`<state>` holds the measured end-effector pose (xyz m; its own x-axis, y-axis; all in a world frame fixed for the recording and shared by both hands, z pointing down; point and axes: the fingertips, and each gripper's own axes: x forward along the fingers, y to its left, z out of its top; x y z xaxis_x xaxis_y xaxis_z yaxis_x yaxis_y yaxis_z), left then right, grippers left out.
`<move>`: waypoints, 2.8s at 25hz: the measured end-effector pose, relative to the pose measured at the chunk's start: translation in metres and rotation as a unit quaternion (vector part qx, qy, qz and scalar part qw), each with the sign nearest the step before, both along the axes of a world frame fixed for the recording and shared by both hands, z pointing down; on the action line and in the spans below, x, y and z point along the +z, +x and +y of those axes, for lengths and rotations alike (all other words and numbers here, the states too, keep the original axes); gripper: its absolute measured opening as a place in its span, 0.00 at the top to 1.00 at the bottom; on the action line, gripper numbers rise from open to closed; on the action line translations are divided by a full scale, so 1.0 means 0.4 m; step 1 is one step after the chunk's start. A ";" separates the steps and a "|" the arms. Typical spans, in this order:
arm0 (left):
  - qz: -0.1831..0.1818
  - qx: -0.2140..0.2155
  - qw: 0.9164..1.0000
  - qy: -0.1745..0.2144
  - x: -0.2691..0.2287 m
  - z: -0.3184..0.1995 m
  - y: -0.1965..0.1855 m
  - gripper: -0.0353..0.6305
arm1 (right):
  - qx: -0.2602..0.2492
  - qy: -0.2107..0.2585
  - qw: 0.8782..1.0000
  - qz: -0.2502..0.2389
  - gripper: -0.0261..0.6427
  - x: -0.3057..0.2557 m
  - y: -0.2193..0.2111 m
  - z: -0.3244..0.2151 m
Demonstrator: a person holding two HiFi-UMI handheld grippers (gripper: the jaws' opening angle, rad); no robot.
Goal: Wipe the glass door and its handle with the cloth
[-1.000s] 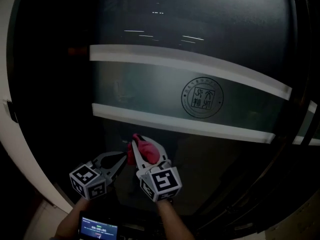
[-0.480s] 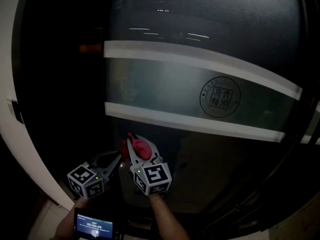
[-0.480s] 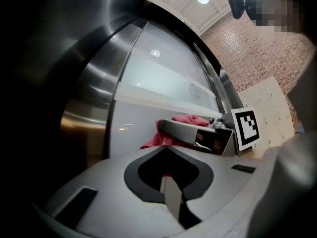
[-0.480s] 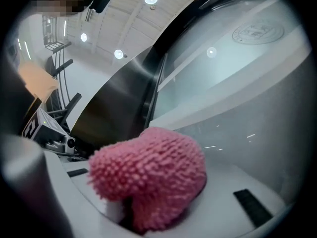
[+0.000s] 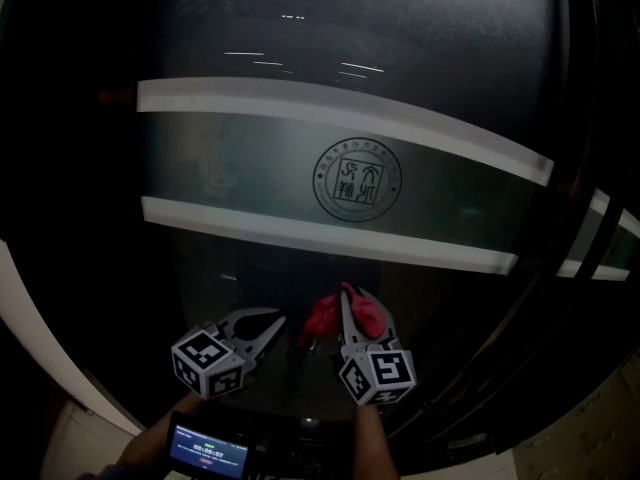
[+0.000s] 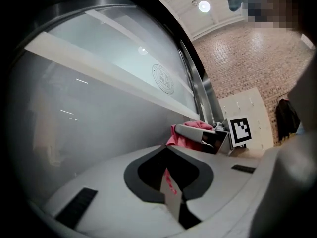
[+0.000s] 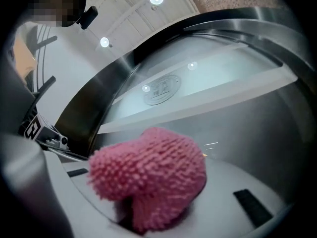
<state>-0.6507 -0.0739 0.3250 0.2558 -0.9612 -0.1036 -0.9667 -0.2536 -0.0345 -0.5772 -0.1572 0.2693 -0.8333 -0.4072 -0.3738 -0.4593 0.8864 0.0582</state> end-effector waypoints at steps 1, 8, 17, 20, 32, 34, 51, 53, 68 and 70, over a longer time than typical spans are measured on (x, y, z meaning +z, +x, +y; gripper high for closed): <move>0.000 0.008 1.000 -0.001 0.003 -0.020 0.030 0.92 | 0.018 -0.001 1.000 0.002 0.89 0.004 0.056 -0.034; 0.005 0.045 0.999 -0.003 0.030 -0.115 0.185 0.92 | 0.126 -0.031 0.991 0.017 0.89 0.037 0.373 -0.252; 0.008 0.026 1.000 -0.004 0.049 -0.093 0.164 0.92 | 0.083 -0.006 0.996 0.021 0.89 0.019 0.286 -0.164; -0.003 0.004 1.000 -0.002 0.043 -0.043 0.099 0.92 | 0.021 0.020 0.999 0.022 0.89 0.013 0.122 -0.042; -0.017 -0.141 0.989 -0.027 0.106 0.270 -0.367 0.92 | -0.179 0.016 0.982 0.055 0.89 0.182 -0.547 0.397; -0.006 -0.143 0.989 -0.031 0.117 0.299 -0.407 0.92 | -0.187 0.014 0.980 0.059 0.89 0.200 -0.602 0.429; -0.006 -0.042 0.998 -0.049 0.164 0.069 -0.075 0.92 | -0.081 0.005 0.993 0.082 0.89 0.247 -0.272 0.185; -0.010 -0.029 0.998 -0.049 0.171 0.019 0.007 0.92 | -0.061 0.000 0.995 0.081 0.89 0.253 -0.176 0.119; -0.007 0.052 0.997 -0.058 0.175 -0.211 0.432 0.92 | 0.084 -0.048 0.993 0.062 0.89 0.256 0.376 -0.245; -0.004 0.068 0.996 -0.062 0.170 -0.222 0.455 0.92 | 0.090 -0.046 0.993 0.064 0.89 0.251 0.389 -0.238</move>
<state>-0.4687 -0.1628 0.3931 0.3856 -0.9225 0.0165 -0.9226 -0.3857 -0.0021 -0.4218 -0.2523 0.3699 -0.7819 -0.5818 -0.2240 -0.6053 0.7945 0.0492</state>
